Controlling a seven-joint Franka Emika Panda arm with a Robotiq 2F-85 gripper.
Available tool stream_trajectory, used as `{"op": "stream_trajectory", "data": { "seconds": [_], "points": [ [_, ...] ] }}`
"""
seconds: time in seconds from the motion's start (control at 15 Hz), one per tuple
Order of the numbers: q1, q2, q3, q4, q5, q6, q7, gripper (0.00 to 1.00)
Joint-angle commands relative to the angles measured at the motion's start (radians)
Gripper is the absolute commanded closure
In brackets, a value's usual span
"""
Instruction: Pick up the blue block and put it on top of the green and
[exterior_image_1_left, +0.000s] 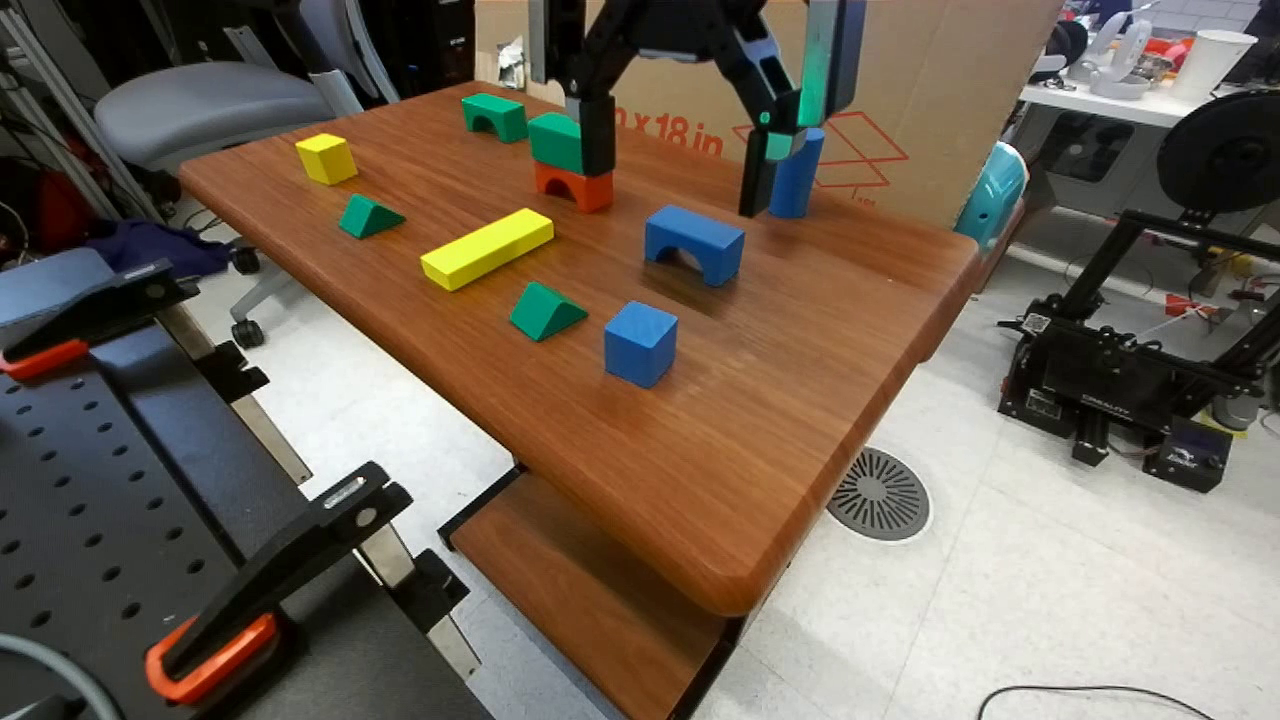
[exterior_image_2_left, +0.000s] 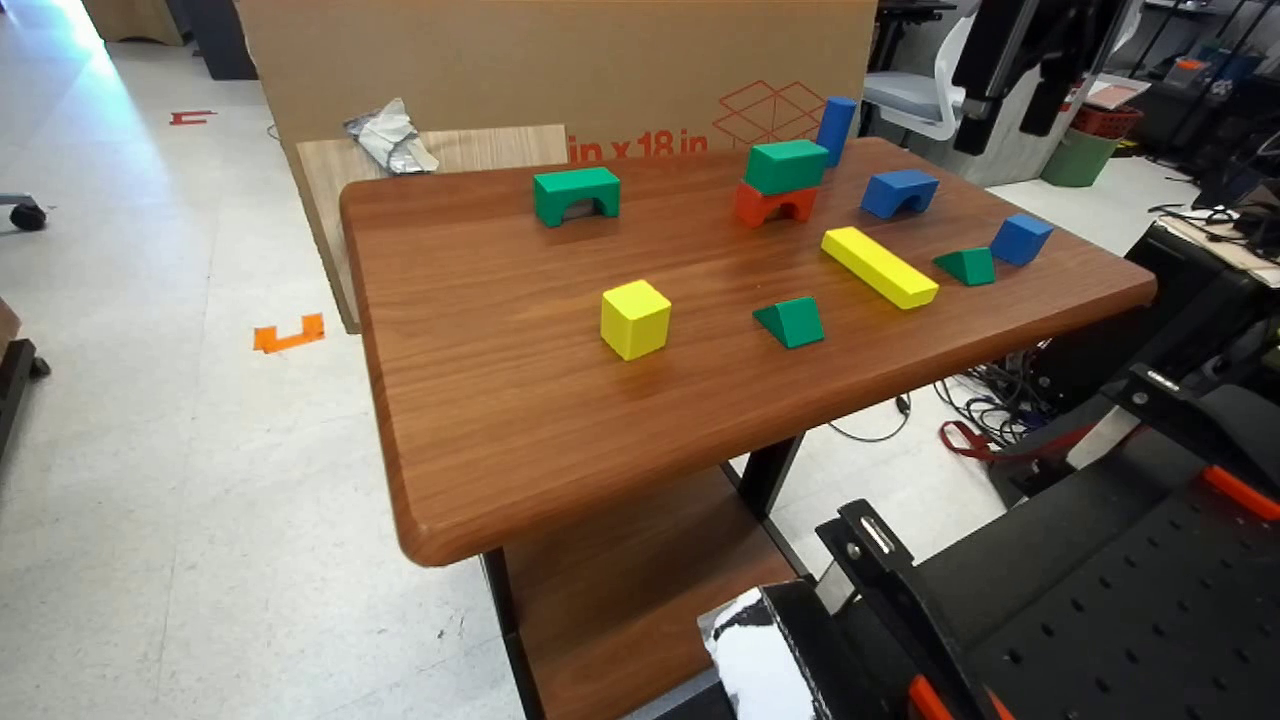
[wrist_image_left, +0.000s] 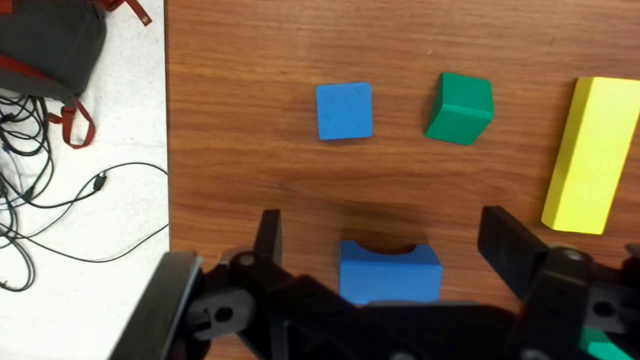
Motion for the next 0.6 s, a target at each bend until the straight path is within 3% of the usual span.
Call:
{"op": "stream_trajectory", "data": {
  "seconds": [0.0, 0.53],
  "points": [
    [-0.02, 0.071, 0.019, 0.069, 0.011, 0.002, 0.008, 0.0],
    [-0.028, 0.171, 0.043, 0.169, 0.036, -0.016, 0.033, 0.0]
  ]
}}
